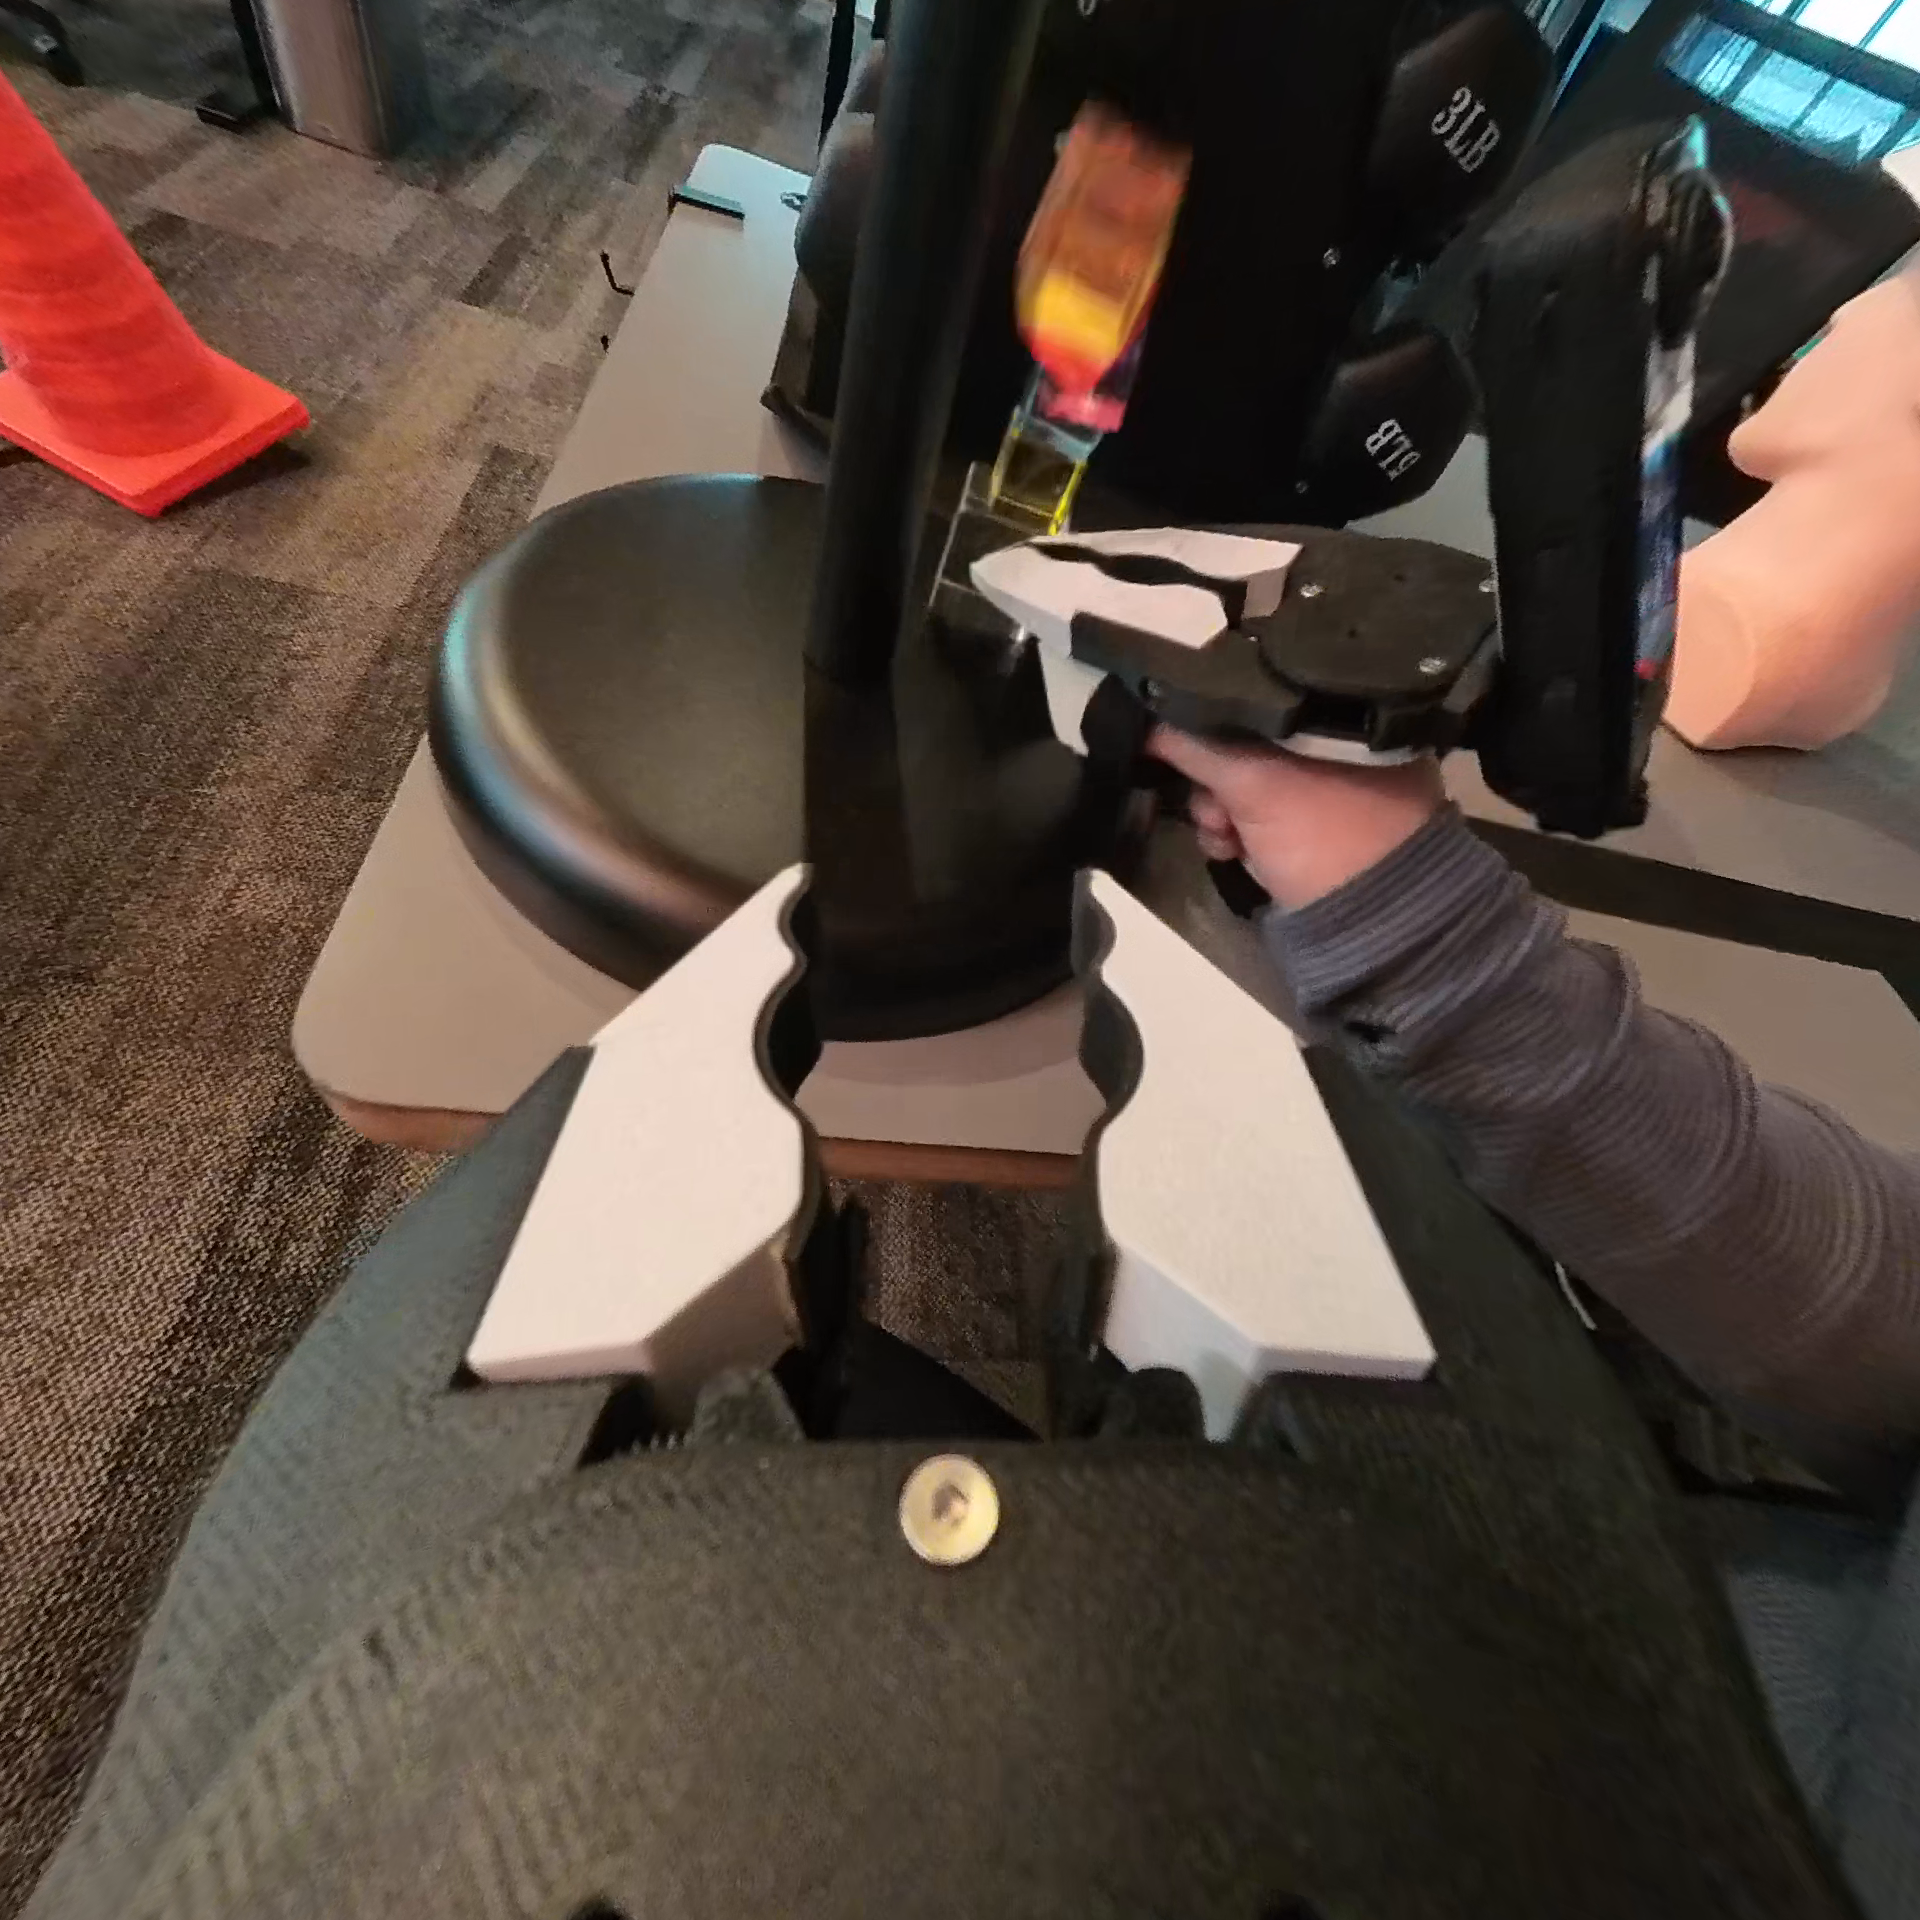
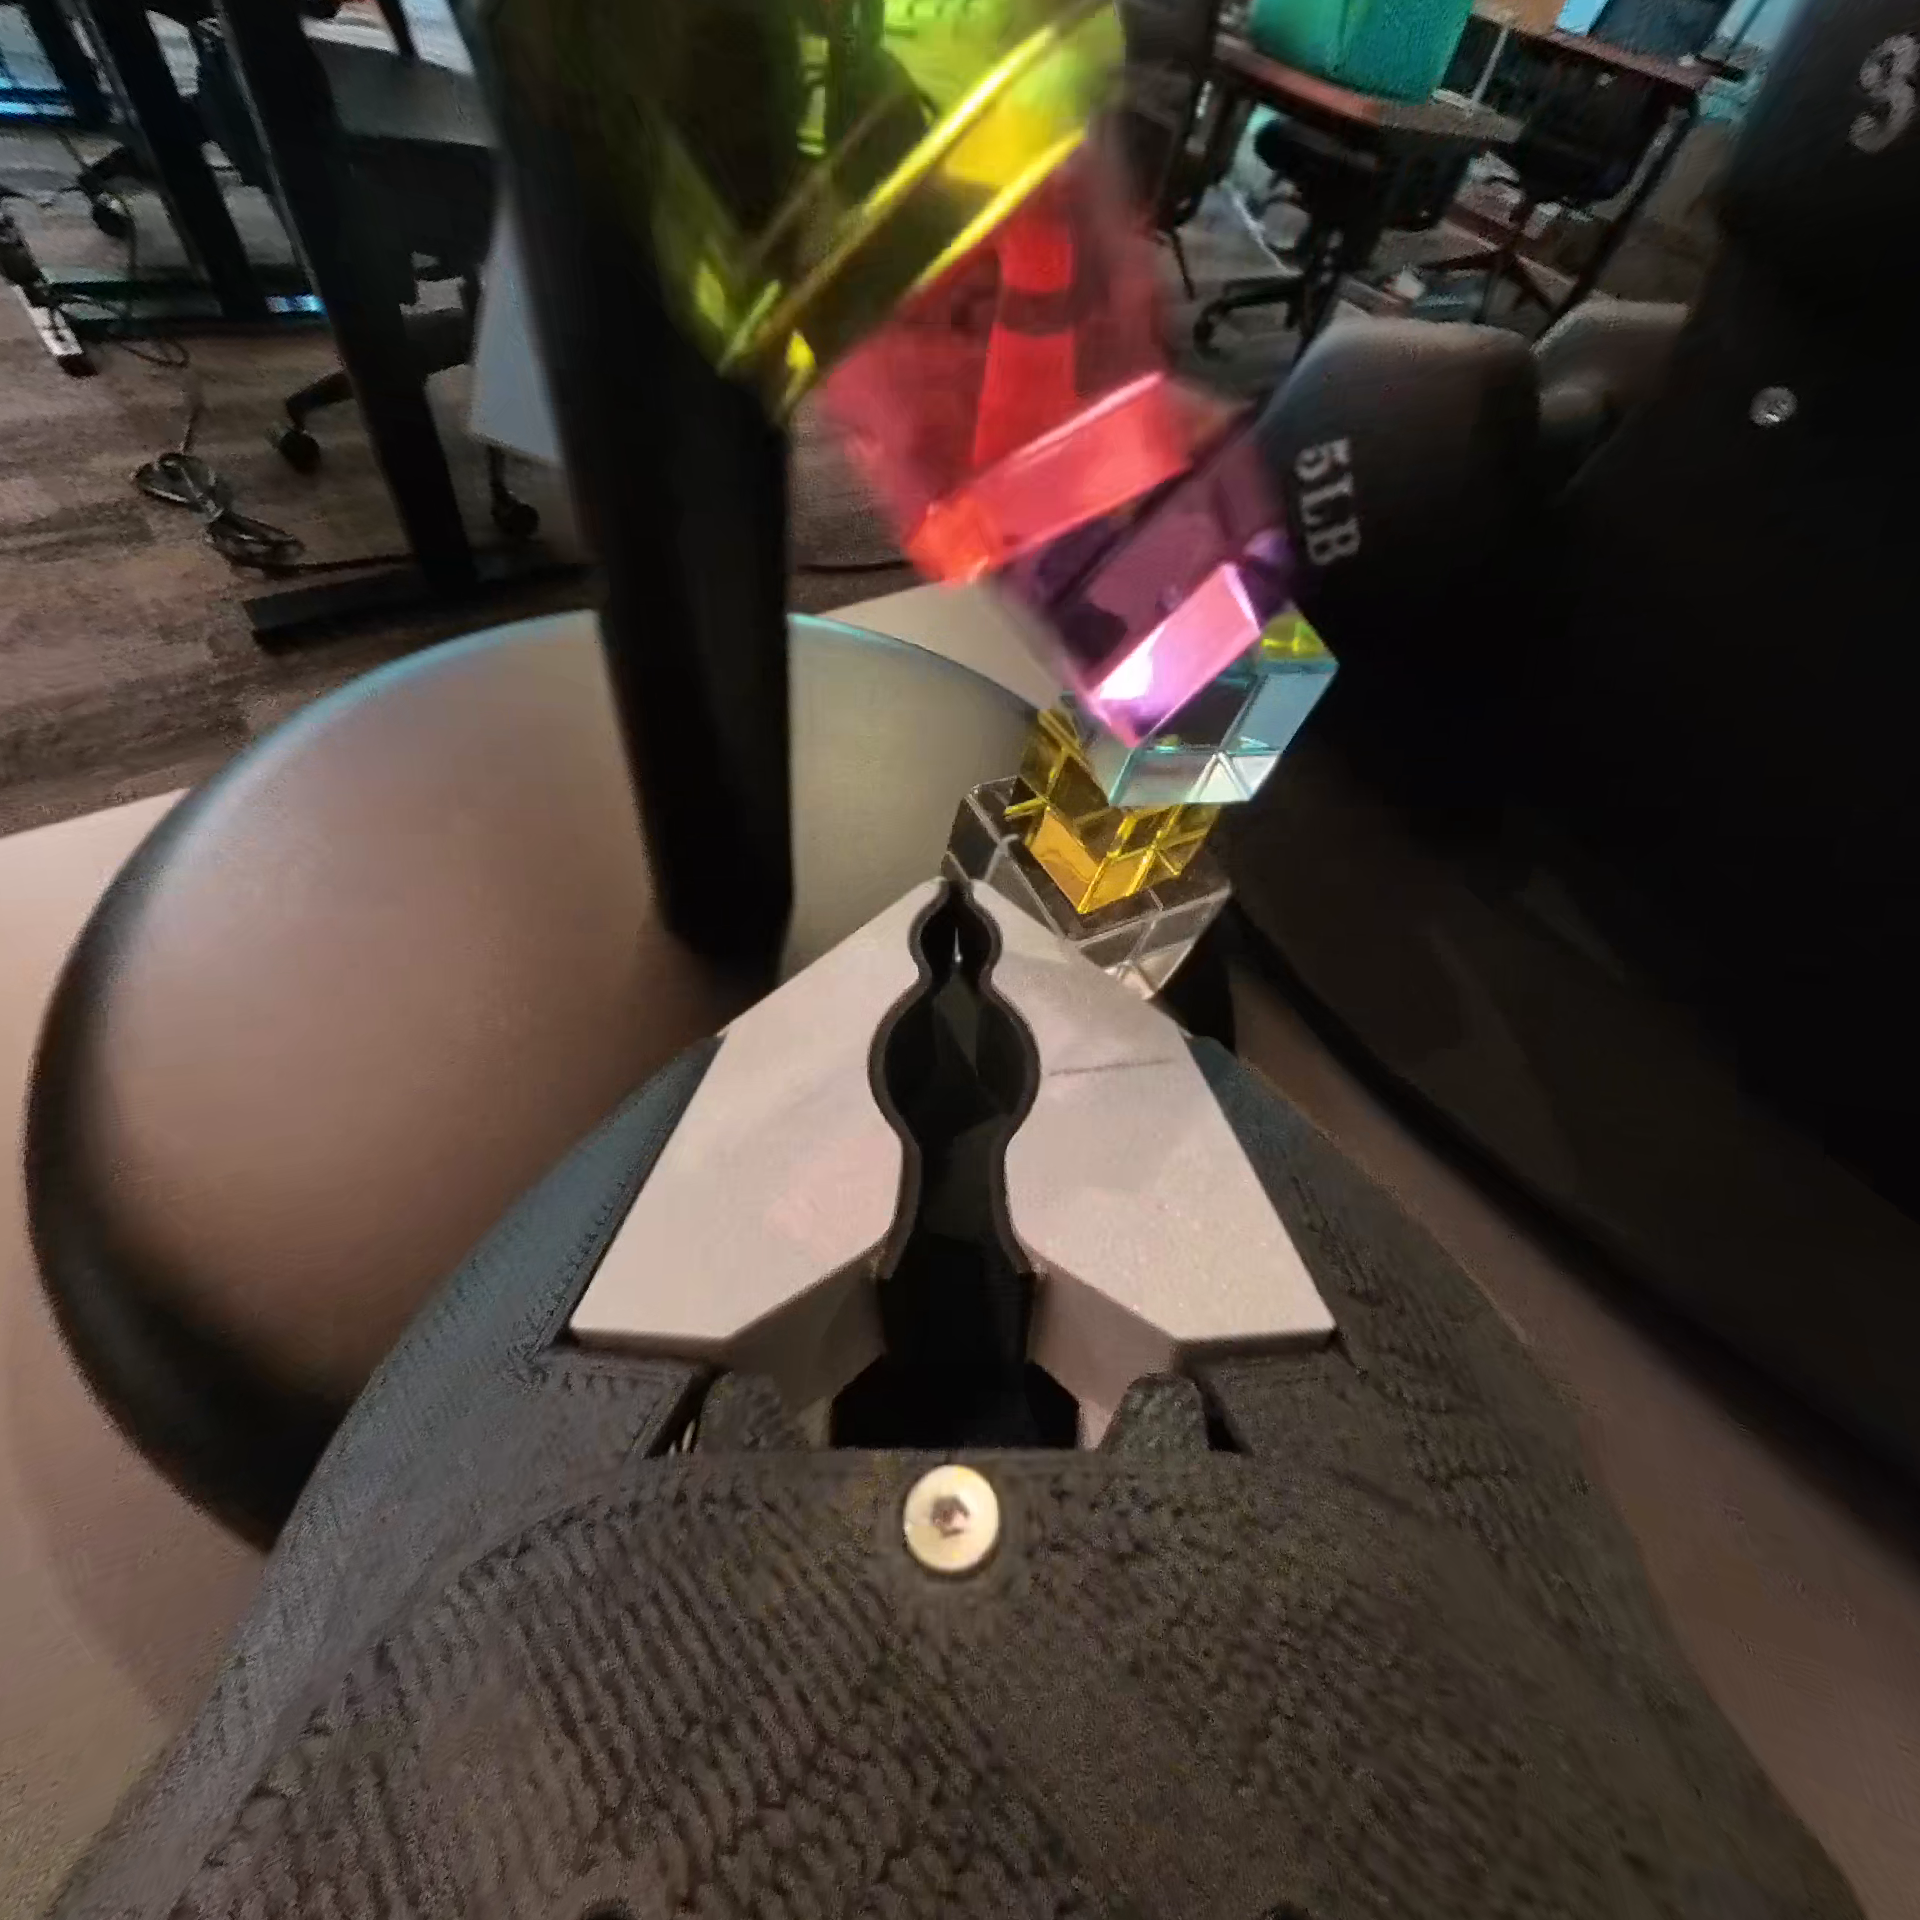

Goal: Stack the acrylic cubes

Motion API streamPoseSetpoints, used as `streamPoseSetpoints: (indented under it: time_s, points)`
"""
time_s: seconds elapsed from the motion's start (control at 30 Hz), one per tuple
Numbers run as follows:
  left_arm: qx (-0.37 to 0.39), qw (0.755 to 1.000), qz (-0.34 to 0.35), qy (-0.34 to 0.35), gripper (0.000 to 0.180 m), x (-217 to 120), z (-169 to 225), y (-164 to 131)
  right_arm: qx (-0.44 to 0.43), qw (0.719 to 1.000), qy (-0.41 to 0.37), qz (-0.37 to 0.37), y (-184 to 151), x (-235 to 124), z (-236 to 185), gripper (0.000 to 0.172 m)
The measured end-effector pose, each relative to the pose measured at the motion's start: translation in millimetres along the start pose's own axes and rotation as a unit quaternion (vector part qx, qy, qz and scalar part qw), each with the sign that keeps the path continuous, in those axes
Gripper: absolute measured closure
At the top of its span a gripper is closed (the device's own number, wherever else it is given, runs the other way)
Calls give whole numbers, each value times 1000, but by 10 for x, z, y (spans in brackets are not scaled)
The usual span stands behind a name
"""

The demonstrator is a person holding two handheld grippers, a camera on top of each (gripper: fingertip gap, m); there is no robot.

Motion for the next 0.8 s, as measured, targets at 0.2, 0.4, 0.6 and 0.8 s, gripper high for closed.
streamPoseSetpoints:
  time_s: [0.2, 0.4, 0.6, 0.8]
  points:
    - [6, 1000, 3, -10, 136, 121, 62, 17, 44, 999, -23, -9, -61, 57, 374, 172]
    - [23, 999, 37, -2, 140, 503, 76, 30, 64, 998, 19, 12, -115, -30, 541, 172]
    - [19, 995, 94, -5, 141, 361, 113, -14, -63, 978, -24, 200, -151, -798, 691, 172]
    - [37, 991, 128, 1, 140, 218, 233, 79, -79, 959, -99, 255, -362, -1186, 932, 172]
Point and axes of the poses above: each gripper's, where its closed fingertips meet, x out along the fingers, y out of its top, z = x × y across the jaws, the point moved 3 cm from there along -x, back along the fingers, and after that the axes turned 13 degrees about -z, right-handed, at the moved point
